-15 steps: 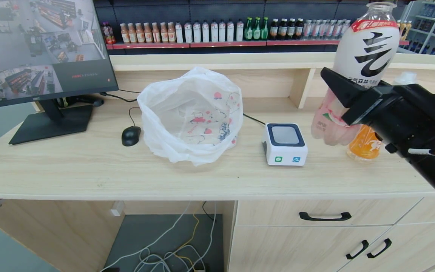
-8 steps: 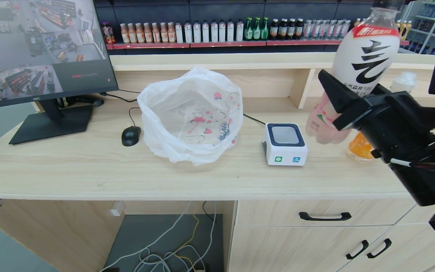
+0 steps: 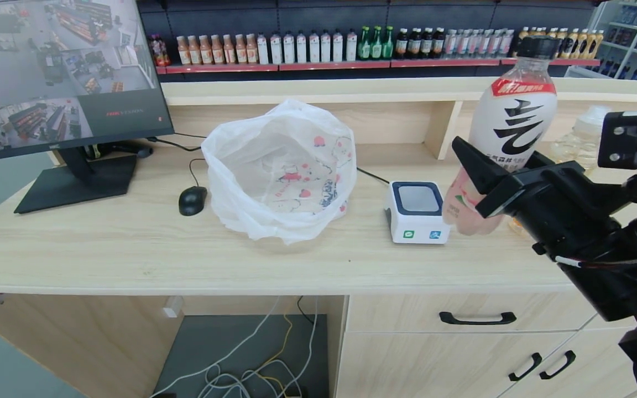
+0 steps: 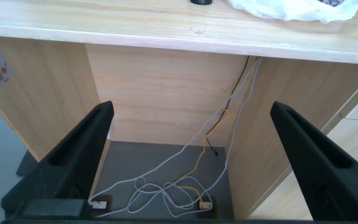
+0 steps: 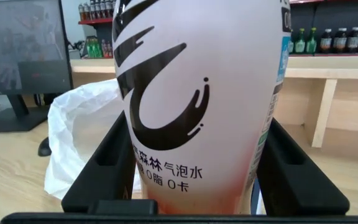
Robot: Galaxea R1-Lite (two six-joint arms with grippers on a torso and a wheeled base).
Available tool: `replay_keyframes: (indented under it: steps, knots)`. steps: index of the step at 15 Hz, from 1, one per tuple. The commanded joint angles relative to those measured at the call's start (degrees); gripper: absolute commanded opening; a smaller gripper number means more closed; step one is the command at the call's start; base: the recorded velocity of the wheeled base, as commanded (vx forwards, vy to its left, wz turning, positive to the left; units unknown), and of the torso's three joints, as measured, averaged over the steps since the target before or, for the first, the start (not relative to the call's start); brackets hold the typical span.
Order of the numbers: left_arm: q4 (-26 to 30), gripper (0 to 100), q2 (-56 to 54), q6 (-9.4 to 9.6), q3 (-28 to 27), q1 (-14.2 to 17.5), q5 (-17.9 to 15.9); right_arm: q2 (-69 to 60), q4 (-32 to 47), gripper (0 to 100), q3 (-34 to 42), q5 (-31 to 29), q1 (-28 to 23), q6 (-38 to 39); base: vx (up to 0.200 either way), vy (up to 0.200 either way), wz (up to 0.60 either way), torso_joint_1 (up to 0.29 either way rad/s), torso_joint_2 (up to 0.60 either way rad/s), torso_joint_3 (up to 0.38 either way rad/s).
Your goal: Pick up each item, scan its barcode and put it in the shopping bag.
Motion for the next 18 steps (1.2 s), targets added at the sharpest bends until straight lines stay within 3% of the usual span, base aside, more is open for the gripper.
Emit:
replay_keyframes:
  steps: [1,14,18]
  knots:
    - [0.02,100,-0.02,-0.03,0.00,-0.07,0.02,0.50,0.14,0,1.62,0.02,0.04,0.36,0.000,0.200,0.00,0.002,0.00,0.002]
    - [0.02,100,-0.02,-0.03,0.00,-0.16,0.02,-0.21,0.14,0,-0.05,0.02,-0.31,0.54,0.000,0.200,0.00,0.002,0.00,0.002]
    - [0.02,100,-0.02,0.14,0.00,-0.16,-0.06,-0.38,0.14,0,-1.02,0.02,-0.66,0.36,0.000,0.000,0.00,0.000,0.00,0.000]
